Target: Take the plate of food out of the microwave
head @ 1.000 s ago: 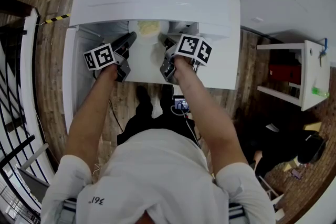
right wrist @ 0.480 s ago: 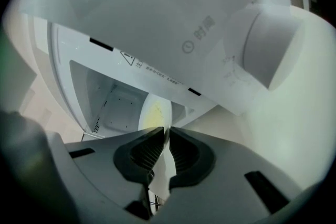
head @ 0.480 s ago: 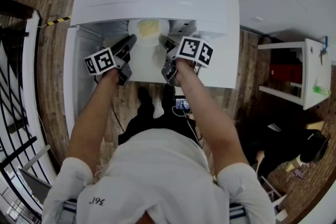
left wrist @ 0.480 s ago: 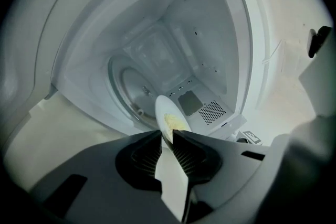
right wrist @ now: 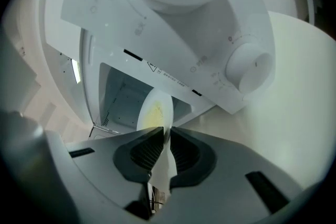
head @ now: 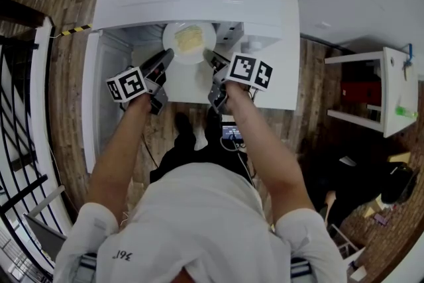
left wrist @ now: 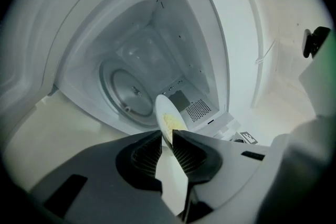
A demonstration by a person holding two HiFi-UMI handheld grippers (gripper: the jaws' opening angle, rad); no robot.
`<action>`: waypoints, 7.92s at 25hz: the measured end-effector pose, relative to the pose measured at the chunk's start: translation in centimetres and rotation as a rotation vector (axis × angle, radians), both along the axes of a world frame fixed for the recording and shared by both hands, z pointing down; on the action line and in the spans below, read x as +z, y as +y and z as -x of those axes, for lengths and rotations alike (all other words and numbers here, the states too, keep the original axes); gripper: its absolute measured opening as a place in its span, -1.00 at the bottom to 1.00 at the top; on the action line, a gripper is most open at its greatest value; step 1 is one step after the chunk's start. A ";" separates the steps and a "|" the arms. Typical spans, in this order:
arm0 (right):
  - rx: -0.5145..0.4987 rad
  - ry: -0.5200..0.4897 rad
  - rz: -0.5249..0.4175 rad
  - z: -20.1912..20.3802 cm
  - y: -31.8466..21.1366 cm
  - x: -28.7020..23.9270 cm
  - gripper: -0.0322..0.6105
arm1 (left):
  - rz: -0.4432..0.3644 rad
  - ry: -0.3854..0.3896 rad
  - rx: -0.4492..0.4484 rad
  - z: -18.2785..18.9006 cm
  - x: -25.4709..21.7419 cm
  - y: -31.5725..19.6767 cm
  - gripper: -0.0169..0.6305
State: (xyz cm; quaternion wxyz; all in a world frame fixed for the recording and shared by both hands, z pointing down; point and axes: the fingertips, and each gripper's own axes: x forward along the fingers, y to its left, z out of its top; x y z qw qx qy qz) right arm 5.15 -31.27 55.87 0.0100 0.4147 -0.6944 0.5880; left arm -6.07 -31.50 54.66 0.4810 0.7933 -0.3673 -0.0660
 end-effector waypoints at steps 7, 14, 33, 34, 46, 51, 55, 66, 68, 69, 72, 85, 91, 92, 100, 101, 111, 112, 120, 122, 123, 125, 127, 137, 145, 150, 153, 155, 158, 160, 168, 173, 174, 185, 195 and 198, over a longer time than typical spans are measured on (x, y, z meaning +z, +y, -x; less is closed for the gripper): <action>-0.001 -0.004 0.009 -0.4 1.6 -0.8 -0.79 | 0.013 0.002 0.010 -0.4 -0.7 1.9 -0.74; -0.008 -0.001 0.010 -1.1 3.4 -2.2 -0.79 | 0.014 -0.007 0.022 -1.1 -2.1 3.9 -0.74; -0.028 -0.016 0.022 -2.1 8.2 -5.0 -0.79 | 0.009 -0.002 0.024 -2.1 -4.9 8.7 -0.74; -0.030 -0.017 0.021 -2.1 8.5 -5.2 -0.79 | 0.009 -0.006 0.026 -2.1 -4.9 9.0 -0.74; -0.038 -0.047 -0.013 -3.0 11.6 -8.8 -0.79 | -0.015 0.004 0.036 -3.0 -8.3 12.0 -0.74; -0.041 -0.052 -0.021 -3.5 12.8 -9.8 -0.79 | -0.017 -0.009 0.037 -3.4 -9.4 13.4 -0.74; -0.045 -0.062 -0.028 -3.7 13.7 -10.5 -0.79 | -0.030 -0.010 0.042 -3.7 -10.3 14.2 -0.74; -0.069 -0.057 -0.130 -4.0 11.4 -14.9 -0.79 | -0.111 0.006 0.041 -3.9 -14.4 12.0 -0.74; -0.077 -0.053 -0.151 -4.1 10.4 -15.9 -0.79 | -0.124 0.004 0.043 -3.9 -15.3 11.0 -0.74; -0.081 -0.051 -0.160 -4.0 9.9 -16.3 -0.79 | -0.130 0.004 0.046 -4.0 -15.7 10.6 -0.74; -0.085 -0.046 -0.177 -4.0 8.4 -17.2 -0.79 | -0.153 -0.009 0.054 -4.0 -16.7 9.0 -0.74; -0.105 0.000 -0.227 -3.2 0.3 -20.0 -0.79 | -0.177 -0.041 0.036 -3.5 -19.3 1.2 -0.74; -0.100 0.014 -0.220 -3.1 -2.2 -20.2 -0.79 | -0.129 -0.042 0.029 -3.3 -19.2 -1.0 -0.74; -0.099 0.018 -0.218 -3.1 -2.8 -20.1 -0.79 | -0.115 -0.040 0.026 -3.4 -19.1 -1.4 -0.74; -0.079 0.014 -0.175 -3.0 -6.3 -18.9 -0.79 | -0.076 -0.105 0.041 -3.3 -19.0 -4.4 -0.74; -0.078 0.014 -0.169 -2.9 -6.5 -18.8 -0.79 | -0.073 -0.117 0.044 -3.2 -19.0 -4.7 -0.74; -0.063 0.054 -0.131 -2.5 -9.2 -18.6 -0.79 | 0.002 -0.254 0.139 -3.0 -18.1 -7.7 -0.74; -0.062 0.058 -0.126 -2.6 -9.4 -18.5 -0.79 | 0.007 -0.271 0.148 -3.1 -18.0 -7.9 -0.73; -0.028 0.069 -0.090 -2.8 -10.0 -18.3 -0.79 | 0.049 -0.314 0.201 -3.3 -17.9 -8.9 -0.73; -0.024 0.090 -0.085 -2.7 -10.0 -18.2 -0.79 | 0.057 -0.328 0.211 -3.2 -17.8 -9.0 -0.73; -0.023 0.102 -0.083 -2.6 -10.0 -18.1 -0.79 | 0.062 -0.334 0.216 -3.1 -17.7 -9.1 -0.73; -0.021 0.122 -0.079 -2.5 -9.9 -17.9 -0.79 | 0.073 -0.346 0.228 -3.0 -17.6 -9.1 -0.73; -0.023 0.130 -0.072 -2.3 -9.9 -17.8 -0.79 | 0.090 -0.357 0.247 -2.8 -17.4 -9.2 -0.73; -0.009 0.136 -0.047 -2.2 -9.9 -17.2 -0.79 | 0.128 -0.447 0.368 -2.7 -16.6 -9.5 -0.70; 0.024 0.117 -0.038 -2.5 -10.0 -17.3 -0.79 | 0.106 -0.460 0.405 -2.9 -16.8 -10.0 -0.67; 0.044 0.116 -0.037 -2.7 -10.3 -17.3 -0.79 | 0.083 -0.462 0.409 -2.5 -17.0 -10.4 -0.64; 0.056 0.124 -0.039 -3.0 -10.6 -17.5 -0.79 | 0.068 -0.457 0.379 -1.2 -17.3 -10.9 -0.64; 0.057 0.128 -0.043 -3.1 -10.7 -17.5 -0.79 | 0.058 -0.452 0.366 -0.8 -17.5 -11.1 -0.64; 0.060 0.137 -0.054 -3.2 -10.8 -17.6 -0.79 | 0.031 -0.443 0.358 -1.0 -17.8 -11.0 -0.64; 0.059 0.153 -0.069 -3.3 -10.8 -17.7 -0.79 | 0.013 -0.437 0.360 -1.5 -17.9 -10.8 -0.64; -0.014 0.401 -0.175 -3.9 -11.1 -18.1 -0.68 | -0.026 -0.414 0.394 -3.6 -18.3 -10.0 -0.64; -0.036 0.477 -0.213 -4.0 -11.2 -18.5 -0.68 | -0.066 -0.409 0.400 -4.0 -18.9 -9.9 -0.64; -0.038 0.483 -0.221 -3.9 -11.2 -18.7 -0.68 | -0.075 -0.407 0.398 -4.1 -19.0 -9.8 -0.64; -0.023 0.490 -0.235 -4.6 -11.4 -19.0 -0.68 | -0.147 -0.392 0.359 -4.1 -20.4 -9.9 -0.64; -0.013 0.429 -0.372 -4.6 -12.2 -25.9 -0.68 | -0.250 -0.282 0.324 -5.7 -26.0 -9.5 -0.64; -0.023 0.425 -0.399 -4.6 -12.0 -27.2 -0.68 | -0.291 -0.277 0.312 -6.4 -28.1 -9.3 -0.64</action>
